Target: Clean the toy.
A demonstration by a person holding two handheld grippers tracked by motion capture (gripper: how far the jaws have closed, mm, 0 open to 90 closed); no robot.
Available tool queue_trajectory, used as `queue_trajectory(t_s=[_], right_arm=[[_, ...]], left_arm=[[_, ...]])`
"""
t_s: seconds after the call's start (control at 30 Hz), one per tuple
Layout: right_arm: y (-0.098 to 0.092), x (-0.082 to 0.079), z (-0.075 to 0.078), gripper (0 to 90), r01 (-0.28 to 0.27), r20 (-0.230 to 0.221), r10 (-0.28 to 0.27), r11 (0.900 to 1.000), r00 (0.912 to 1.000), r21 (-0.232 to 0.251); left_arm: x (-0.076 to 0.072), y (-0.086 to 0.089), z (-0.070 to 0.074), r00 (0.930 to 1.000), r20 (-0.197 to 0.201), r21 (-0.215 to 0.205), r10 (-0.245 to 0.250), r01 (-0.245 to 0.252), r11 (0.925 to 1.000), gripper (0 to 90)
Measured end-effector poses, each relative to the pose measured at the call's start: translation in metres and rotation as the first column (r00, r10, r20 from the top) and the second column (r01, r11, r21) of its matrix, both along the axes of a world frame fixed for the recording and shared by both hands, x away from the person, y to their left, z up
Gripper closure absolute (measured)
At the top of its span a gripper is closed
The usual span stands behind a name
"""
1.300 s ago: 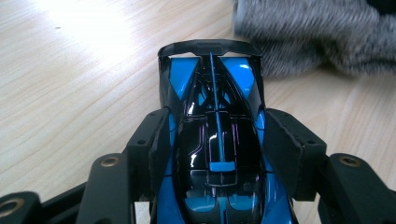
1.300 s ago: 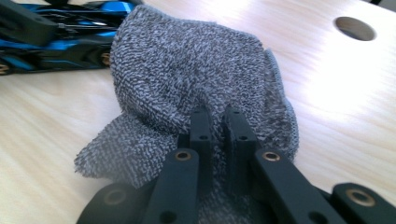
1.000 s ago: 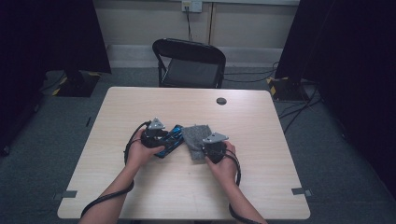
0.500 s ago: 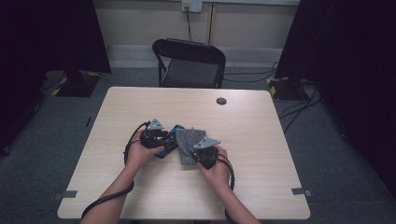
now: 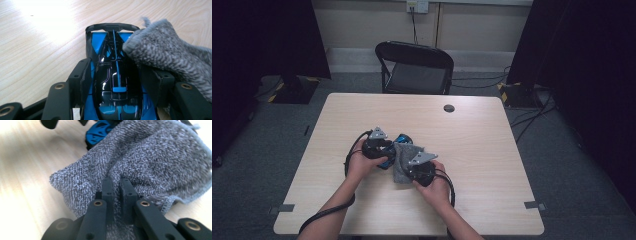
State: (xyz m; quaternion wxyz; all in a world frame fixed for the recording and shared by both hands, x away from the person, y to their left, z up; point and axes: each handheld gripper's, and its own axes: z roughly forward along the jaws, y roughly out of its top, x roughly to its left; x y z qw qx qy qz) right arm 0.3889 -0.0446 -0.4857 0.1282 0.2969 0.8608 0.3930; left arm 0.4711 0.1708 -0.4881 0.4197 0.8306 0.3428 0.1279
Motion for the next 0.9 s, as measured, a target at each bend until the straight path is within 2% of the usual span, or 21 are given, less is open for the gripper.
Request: queue_trajectory(t_s=[0.17, 0.37, 0.7, 0.9], right_arm=[[0.003, -0.004, 0.000, 84.2, -0.025, -0.014, 0.025, 1.000, 0.9996, 0.010], [0.010, -0.010, 0.000, 84.3, -0.080, -0.033, 0.080, 0.997, 0.9962, 0.004], [0.018, -0.019, -0.001, 84.2, -0.155, -0.060, 0.156, 0.988, 0.9859, 0.024], [0.018, -0.025, -0.002, 84.2, -0.207, -0.067, 0.210, 0.978, 0.9755, 0.038]], left_arm=[[0.000, 0.000, 0.000, 1.0000, 0.001, -0.001, -0.002, 0.002, 1.0000, 42.7], [0.001, 0.000, 0.000, 1.0000, 0.000, -0.003, -0.004, 0.004, 1.0000, 42.7], [0.001, 0.000, -0.001, 1.0000, -0.003, -0.014, -0.003, 0.003, 0.9999, 42.8], [0.002, 0.000, -0.001, 1.0000, -0.003, -0.016, 0.000, 0.000, 0.9999, 42.7]])
